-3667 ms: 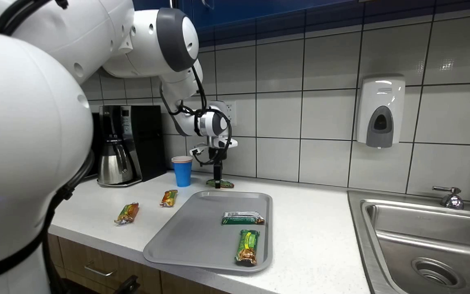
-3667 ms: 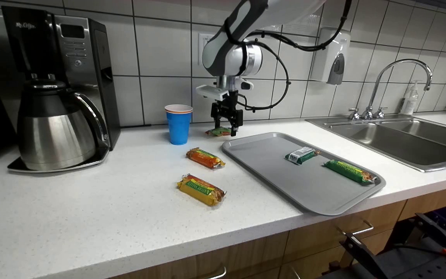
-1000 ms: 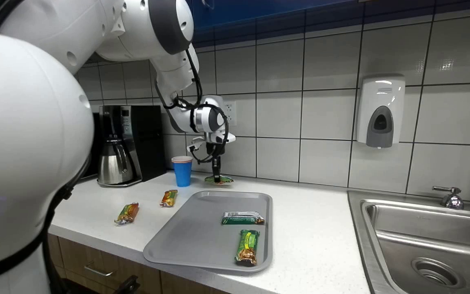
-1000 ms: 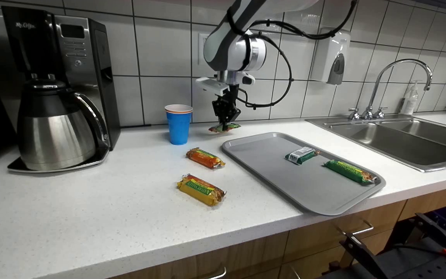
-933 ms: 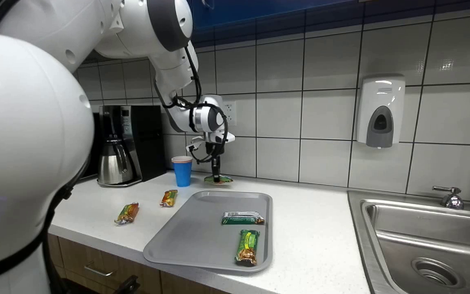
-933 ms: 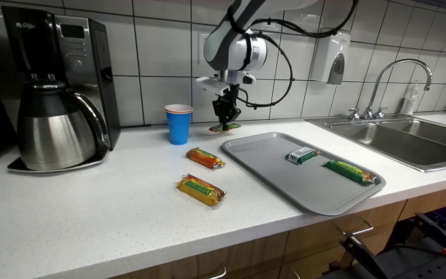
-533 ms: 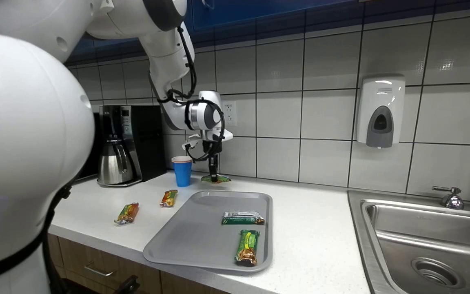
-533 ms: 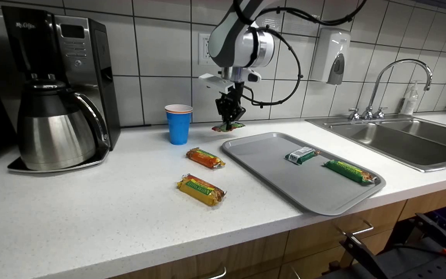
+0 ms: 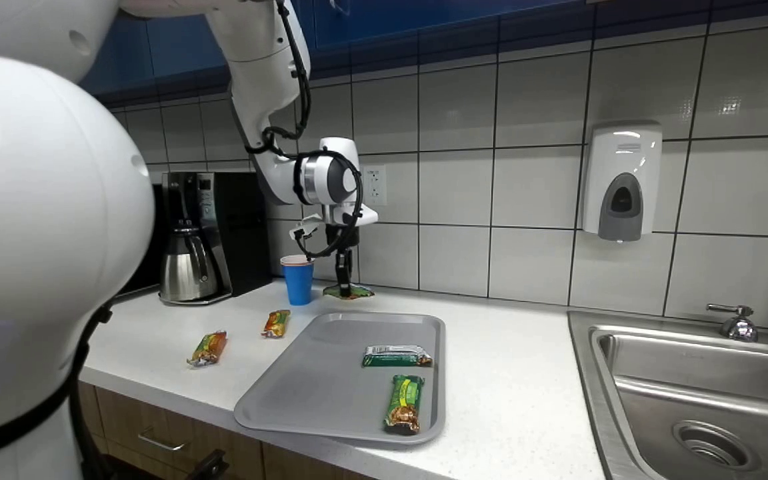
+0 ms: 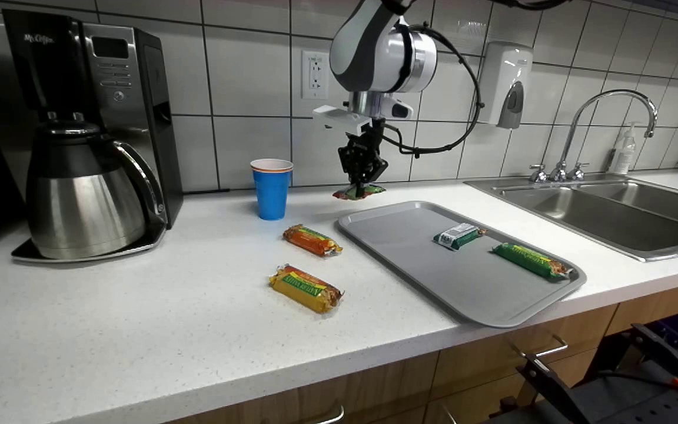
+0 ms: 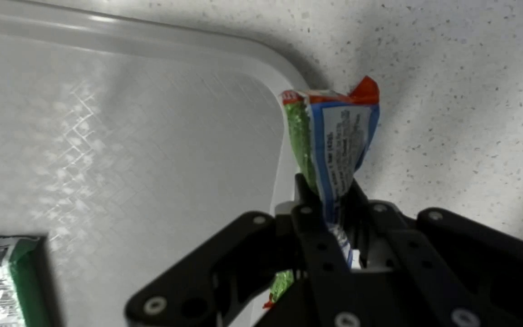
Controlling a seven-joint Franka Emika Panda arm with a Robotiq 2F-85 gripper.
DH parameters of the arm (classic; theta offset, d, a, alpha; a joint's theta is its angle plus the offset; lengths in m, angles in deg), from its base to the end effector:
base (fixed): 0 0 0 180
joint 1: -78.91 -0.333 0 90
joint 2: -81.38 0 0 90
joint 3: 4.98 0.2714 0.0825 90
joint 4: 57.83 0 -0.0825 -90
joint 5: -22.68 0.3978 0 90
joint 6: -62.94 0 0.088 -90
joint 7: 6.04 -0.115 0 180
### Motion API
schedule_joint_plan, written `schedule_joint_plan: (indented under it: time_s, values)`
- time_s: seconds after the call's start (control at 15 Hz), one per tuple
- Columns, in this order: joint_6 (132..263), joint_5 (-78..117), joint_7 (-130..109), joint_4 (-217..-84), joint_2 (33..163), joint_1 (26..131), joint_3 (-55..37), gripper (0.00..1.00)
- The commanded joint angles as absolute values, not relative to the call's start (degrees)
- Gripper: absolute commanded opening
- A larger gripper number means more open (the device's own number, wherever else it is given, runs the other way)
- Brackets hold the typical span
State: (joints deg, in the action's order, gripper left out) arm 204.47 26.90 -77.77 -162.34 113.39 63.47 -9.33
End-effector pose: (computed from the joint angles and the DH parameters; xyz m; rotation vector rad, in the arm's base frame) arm 0.6330 0.1256 0.1816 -2.6203 1.6078 -0.0947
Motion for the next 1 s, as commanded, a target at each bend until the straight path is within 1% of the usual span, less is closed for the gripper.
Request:
schedule_joint_plan:
  time_s: [0.0, 0.4, 0.93]
  values:
    - [205.91, 25.53, -77.84, -169.0, 108.28, 63.97, -8.86, 0.04]
    - [205.74, 24.41, -78.24, -172.42, 107.12, 64.24, -9.16, 0.04]
    - [205.72, 22.75, -79.63, -173.64, 108.39, 64.17, -10.69, 0.04]
